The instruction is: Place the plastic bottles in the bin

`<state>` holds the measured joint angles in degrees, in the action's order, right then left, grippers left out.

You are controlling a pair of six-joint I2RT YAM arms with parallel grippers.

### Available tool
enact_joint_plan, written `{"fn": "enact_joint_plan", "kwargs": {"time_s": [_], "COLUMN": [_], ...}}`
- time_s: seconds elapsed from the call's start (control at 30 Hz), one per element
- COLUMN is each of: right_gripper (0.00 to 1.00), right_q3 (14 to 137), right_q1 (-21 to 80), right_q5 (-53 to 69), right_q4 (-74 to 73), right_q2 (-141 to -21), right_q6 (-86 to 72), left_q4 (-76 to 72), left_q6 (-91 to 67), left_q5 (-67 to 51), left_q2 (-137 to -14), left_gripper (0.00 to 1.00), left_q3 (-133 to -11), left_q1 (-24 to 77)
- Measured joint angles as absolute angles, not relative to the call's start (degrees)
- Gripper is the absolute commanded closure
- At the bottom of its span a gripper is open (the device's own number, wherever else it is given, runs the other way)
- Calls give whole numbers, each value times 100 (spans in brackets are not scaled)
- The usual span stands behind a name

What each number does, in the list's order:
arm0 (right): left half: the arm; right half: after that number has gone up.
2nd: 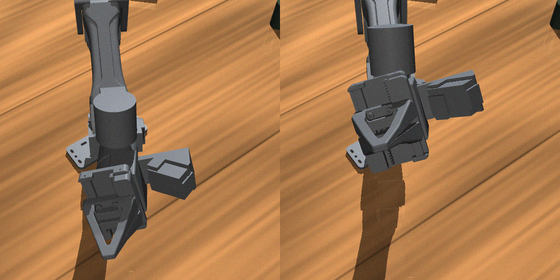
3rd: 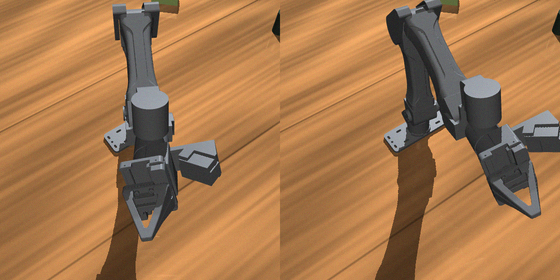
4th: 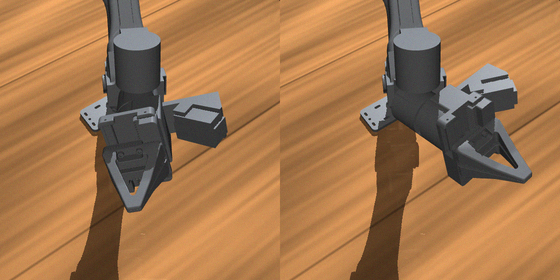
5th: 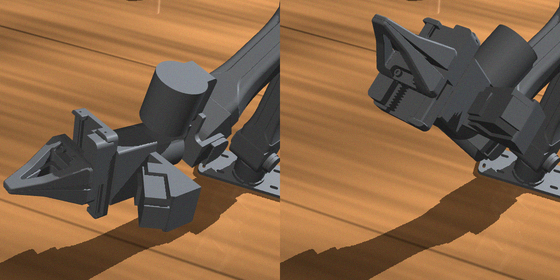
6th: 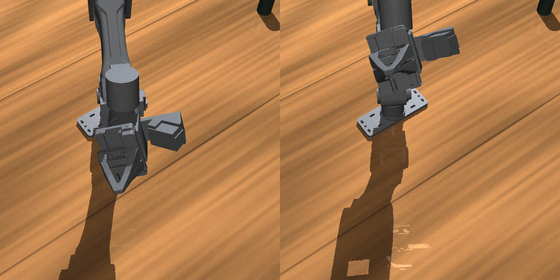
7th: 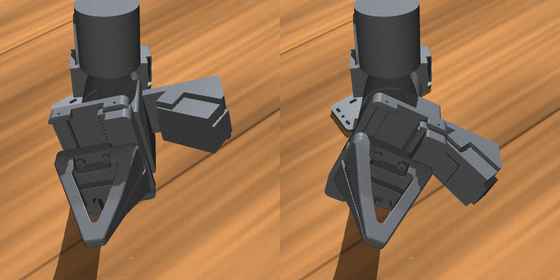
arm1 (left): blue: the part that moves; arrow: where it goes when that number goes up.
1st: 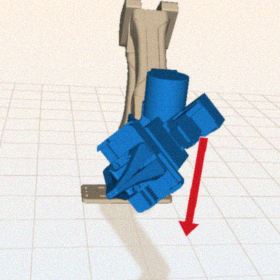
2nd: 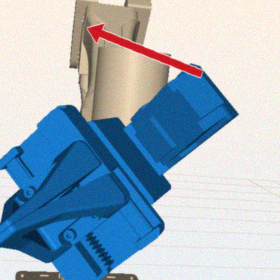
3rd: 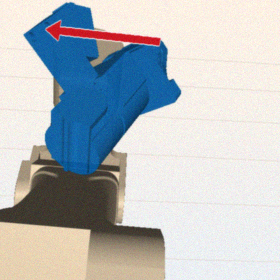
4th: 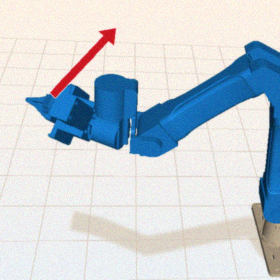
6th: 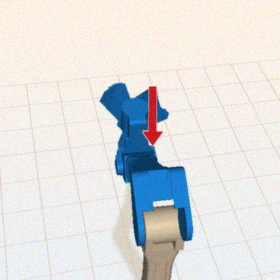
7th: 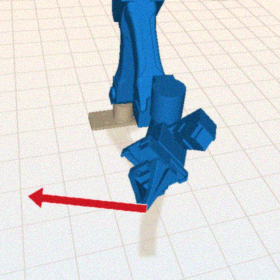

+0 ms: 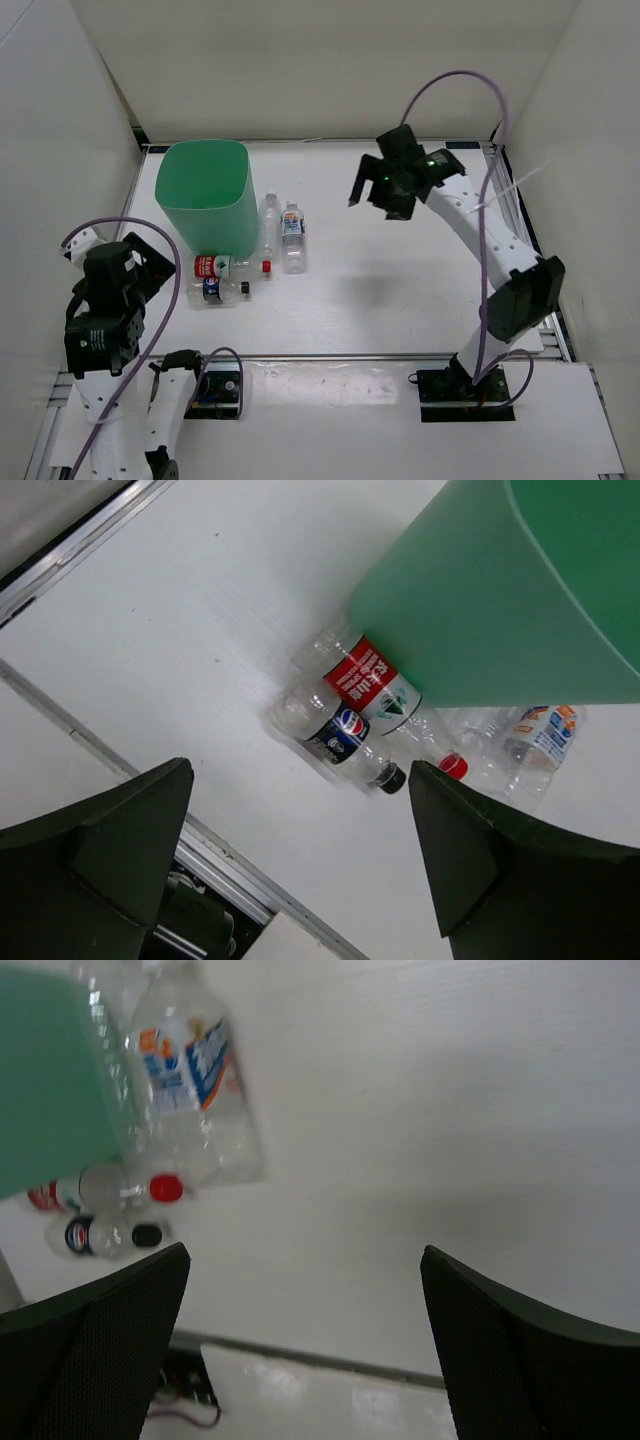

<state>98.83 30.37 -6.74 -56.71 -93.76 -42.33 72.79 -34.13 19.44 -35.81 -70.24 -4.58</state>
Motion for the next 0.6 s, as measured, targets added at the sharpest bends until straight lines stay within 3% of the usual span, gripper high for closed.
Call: {"fn": "enact_joint_plan", "kwargs": {"time_s": [0.33,0.6], "right_gripper": [0,0], "right_q3": [11286,11948], "right_q1": [3201,3273], "right_q5": [1424,2145], "right_q4": [-5070,-4772], "right_q2": [-11767,-13170], "right_q6": [-3155,-3079], "left_q4": [7347,7175], "left_q6": [-3688,-3472], "left_q5": [2187,2156], "left_q2": [-4178,-4158], "left_gripper": [0,0], "left_q3": [-7032,-6954], "left_q1": [-416,-355]}}
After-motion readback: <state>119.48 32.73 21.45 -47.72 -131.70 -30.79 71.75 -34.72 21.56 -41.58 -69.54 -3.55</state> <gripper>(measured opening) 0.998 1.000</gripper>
